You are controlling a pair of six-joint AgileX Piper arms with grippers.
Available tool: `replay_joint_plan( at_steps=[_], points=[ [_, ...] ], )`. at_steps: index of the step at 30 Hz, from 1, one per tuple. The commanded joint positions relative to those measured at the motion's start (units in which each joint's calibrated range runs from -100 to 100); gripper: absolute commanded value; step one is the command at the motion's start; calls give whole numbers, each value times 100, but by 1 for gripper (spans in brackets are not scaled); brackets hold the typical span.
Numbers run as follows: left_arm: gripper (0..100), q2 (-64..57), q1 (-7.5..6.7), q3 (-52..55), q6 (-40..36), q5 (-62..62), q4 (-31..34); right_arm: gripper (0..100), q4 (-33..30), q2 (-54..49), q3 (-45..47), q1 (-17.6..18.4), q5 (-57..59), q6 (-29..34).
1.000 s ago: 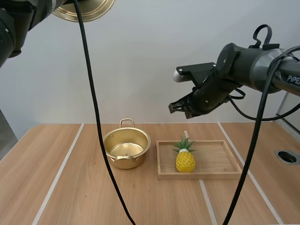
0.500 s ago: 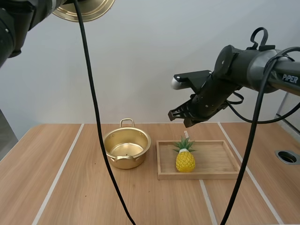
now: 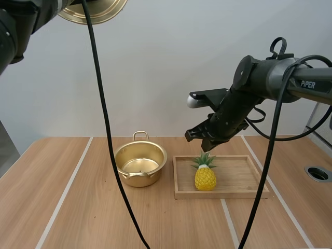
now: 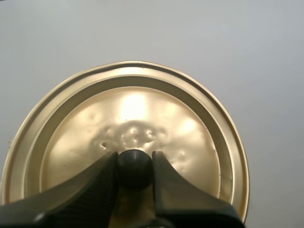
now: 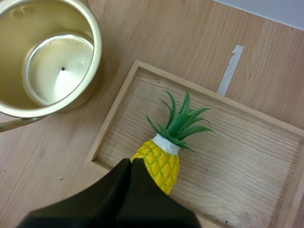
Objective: Open the pot, put the pineapple inside, and close it
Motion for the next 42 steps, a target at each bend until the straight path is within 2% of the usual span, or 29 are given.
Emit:
replay_joint_plan(
  at_steps=[1,3,4,5,7,24,32,39,42],
  points=[
    [0,-44,-11,-56,-32,-53,-69,34,-51,-15,19,8,49,-75],
    [0,-44,-11,-56,-32,-53,-69,62,-61,-15,19,8,49,-75],
    [0,-44,-11,-56,-32,-53,-69,72,-61,-15,19,8,49,-75],
    [0,-44,-11,-56,-32,-53,-69,80,-61,-15,19,8,49,-75],
    [0,-44,-11,-56,-32,-53,-69,86,-61,-12,19,8,14,-75],
    [0,-44,-11,-56,-32,-53,-69,86,-183,-12,111,8,132,-75],
    [0,-44,-11,-56,-32,-53,-69,86,-195,-12,1089,8,-1140,-192],
    [0,-44,-11,-56,-32,-53,-69,87,-3,219,1514,8,-1671,-488],
    [0,-44,-11,-56,-32,-53,-69,96,48,424,1565,8,-1899,-566]
  ],
)
